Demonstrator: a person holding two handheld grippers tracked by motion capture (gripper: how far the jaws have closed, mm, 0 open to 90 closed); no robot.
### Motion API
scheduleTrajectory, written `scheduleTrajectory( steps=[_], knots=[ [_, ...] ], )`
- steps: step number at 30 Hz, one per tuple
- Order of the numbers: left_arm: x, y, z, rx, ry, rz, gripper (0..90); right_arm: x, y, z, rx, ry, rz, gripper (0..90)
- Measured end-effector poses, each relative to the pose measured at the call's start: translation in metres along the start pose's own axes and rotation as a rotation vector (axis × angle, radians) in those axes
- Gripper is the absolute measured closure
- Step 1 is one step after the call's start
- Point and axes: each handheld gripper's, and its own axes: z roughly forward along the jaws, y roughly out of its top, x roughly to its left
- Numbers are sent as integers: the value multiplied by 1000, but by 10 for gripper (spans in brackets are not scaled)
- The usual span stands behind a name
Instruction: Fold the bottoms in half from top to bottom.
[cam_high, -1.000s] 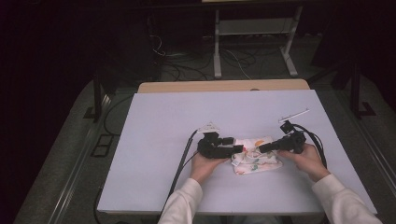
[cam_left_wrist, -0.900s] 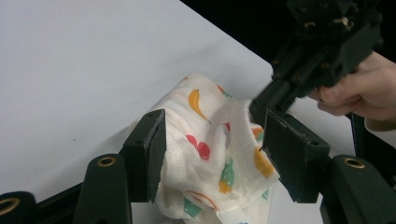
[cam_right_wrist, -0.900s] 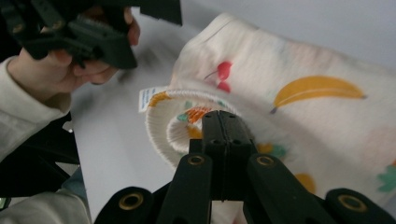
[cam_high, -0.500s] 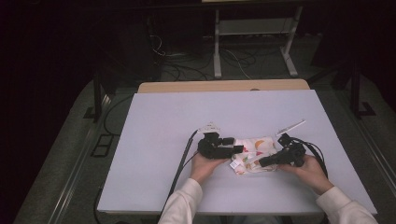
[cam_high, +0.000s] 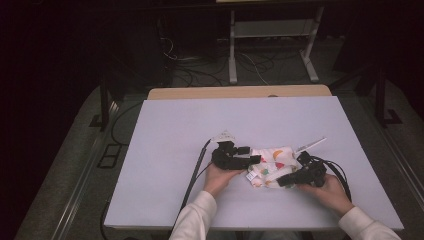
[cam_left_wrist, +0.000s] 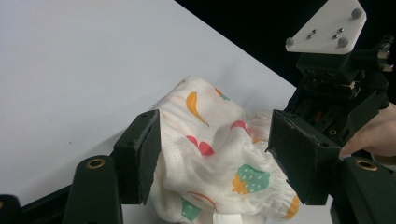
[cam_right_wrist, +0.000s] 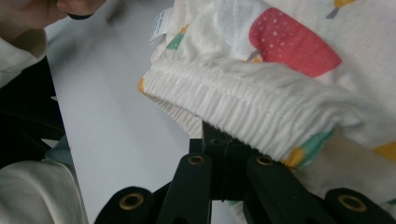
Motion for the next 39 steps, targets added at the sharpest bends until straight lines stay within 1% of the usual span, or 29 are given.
scheduleTrajectory(
  steps=[3, 6, 10, 17, 20, 22, 27, 30, 32, 35, 39],
  knots=[
    [0, -1, 1, 3, -3, 0, 325, 1, 0, 0, 0, 1, 1, 890],
    [0, -1, 2, 11, 5, 4, 302, 2, -1, -2, 4, 1, -4, 890],
    [0, -1, 1, 16, 14, 6, 280, 5, -1, -7, -12, 9, -14, 889],
    [0, 2, 0, 14, 21, 2, 249, 12, -3, -23, -45, 27, -28, 889],
    [0, 3, 0, 19, 24, 12, 240, 16, -3, -31, -61, 32, -40, 889],
    [-1, 3, -1, 17, 24, 10, 234, 18, -3, -37, -74, 39, -44, 889],
    [-1, 5, -2, 17, 29, 14, 209, 22, 0, -51, -107, 35, -60, 888],
    [-2, 7, -3, 26, 29, 15, 181, 23, 5, -59, -126, 27, -68, 873],
    [-2, 10, -3, 32, 30, 23, 164, 22, 8, -63, -137, 14, -77, 851],
    [-3, 14, -4, 29, 27, 26, 149, 21, 13, -69, -154, 0, -85, 828],
    [-4, 17, -4, 29, 24, 35, 135, 19, 19, -74, -178, -37, -104, 769]
  ],
)
